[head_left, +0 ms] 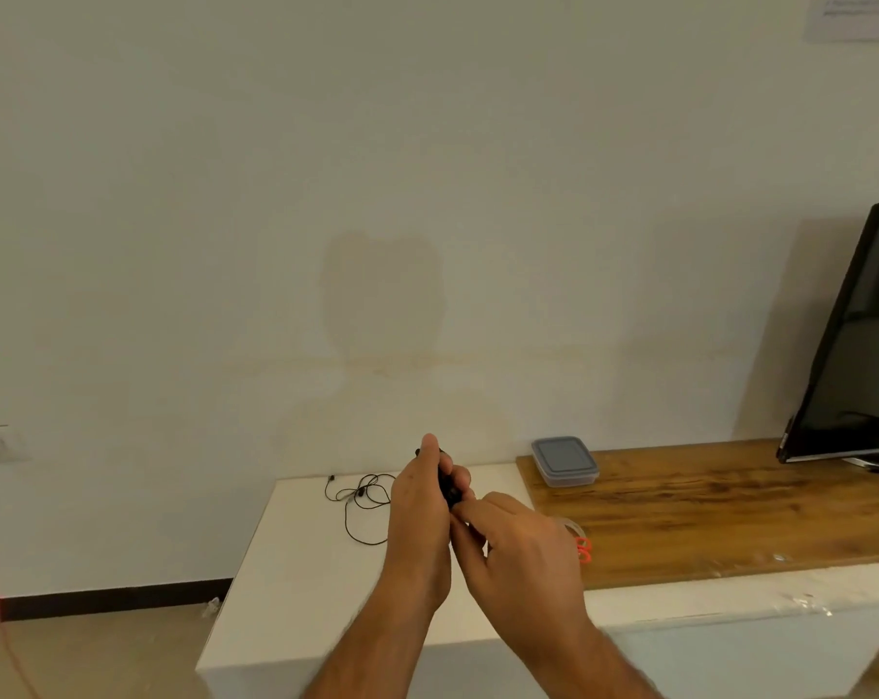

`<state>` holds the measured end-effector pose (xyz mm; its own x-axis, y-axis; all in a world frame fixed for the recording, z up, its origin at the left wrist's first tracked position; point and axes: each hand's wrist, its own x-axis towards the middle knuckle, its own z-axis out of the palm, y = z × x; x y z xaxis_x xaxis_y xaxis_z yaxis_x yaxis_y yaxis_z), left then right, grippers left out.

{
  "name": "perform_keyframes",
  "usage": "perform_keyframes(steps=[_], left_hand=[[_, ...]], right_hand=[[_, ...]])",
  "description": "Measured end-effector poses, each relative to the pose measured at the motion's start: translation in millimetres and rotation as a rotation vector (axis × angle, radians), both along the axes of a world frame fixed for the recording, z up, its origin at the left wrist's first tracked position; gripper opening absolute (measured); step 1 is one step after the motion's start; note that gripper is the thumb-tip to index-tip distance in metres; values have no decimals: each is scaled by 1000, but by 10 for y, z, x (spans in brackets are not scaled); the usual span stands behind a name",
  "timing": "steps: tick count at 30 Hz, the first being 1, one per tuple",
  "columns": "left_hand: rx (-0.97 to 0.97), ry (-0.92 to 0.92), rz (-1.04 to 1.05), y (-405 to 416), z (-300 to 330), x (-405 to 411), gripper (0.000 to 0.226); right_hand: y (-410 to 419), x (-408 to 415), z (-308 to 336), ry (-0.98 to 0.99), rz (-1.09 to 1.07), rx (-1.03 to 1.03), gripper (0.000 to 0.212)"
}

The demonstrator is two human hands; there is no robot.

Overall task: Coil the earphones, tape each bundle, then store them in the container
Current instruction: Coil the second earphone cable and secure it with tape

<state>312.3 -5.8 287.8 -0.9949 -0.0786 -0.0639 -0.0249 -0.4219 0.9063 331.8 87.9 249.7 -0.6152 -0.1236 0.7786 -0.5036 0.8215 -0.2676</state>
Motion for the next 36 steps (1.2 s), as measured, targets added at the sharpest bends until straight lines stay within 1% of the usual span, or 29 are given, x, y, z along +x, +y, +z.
perform_keyframes(steps=[3, 6, 7, 9, 10, 11, 12, 13, 14, 16, 17, 19, 21, 26, 30, 34, 36], left_hand=[[-41, 22, -7, -22, -13, -5, 46], [-75, 46, -6, -37, -23, -9, 51], [-86, 54, -1, -42, -24, -11, 53], [-128, 68, -4, -68, -24, -16, 54], [-148, 67, -27, -86, -20, -16, 54], [-154, 61, -70, -104, -16, -13, 55], [-148, 49, -131, -119, -9, -4, 56], [-140, 35, -203, -133, -1, 13, 57], [-136, 23, -274, -144, 5, 27, 58], [-139, 9, -387, -165, 6, 48, 60], [-147, 9, -423, -179, 7, 50, 60], [-173, 15, -473, -213, 4, 38, 61], [-219, 2, -481, -242, 1, 27, 63], [-313, -54, -364, -233, -50, 9, 66], [-284, -76, -242, -202, -119, -42, 63], [-342, -38, -132, -151, -229, -129, 62], [-343, -70, -114, -150, -309, -191, 62]], right_hand=[[11, 23, 22, -32, 50, 9, 12], [52, 41, 30, -144, 138, -79, 22], [66, 59, 42, -199, 194, -155, 20], [98, 95, 79, -318, 344, -405, 10], [117, 99, 112, -372, 399, -553, 15], [144, 89, 151, -423, 430, -693, 20], [185, 47, 171, -464, 441, -809, 21], [230, 3, 204, -520, 451, -891, 17], [271, -40, 242, -600, 470, -919, 18], [335, -101, 301, -781, 565, -846, 27], [342, -106, 336, -844, 625, -803, 27], [339, -95, 385, -878, 704, -763, 20], [324, -102, 393, -861, 689, -758, 15], [301, -131, 311, -848, 625, -821, 10], [270, -162, 242, -854, 578, -861, 9], [247, -250, 140, -869, 529, -862, 8], [250, -315, 53, -887, 500, -857, 9]])
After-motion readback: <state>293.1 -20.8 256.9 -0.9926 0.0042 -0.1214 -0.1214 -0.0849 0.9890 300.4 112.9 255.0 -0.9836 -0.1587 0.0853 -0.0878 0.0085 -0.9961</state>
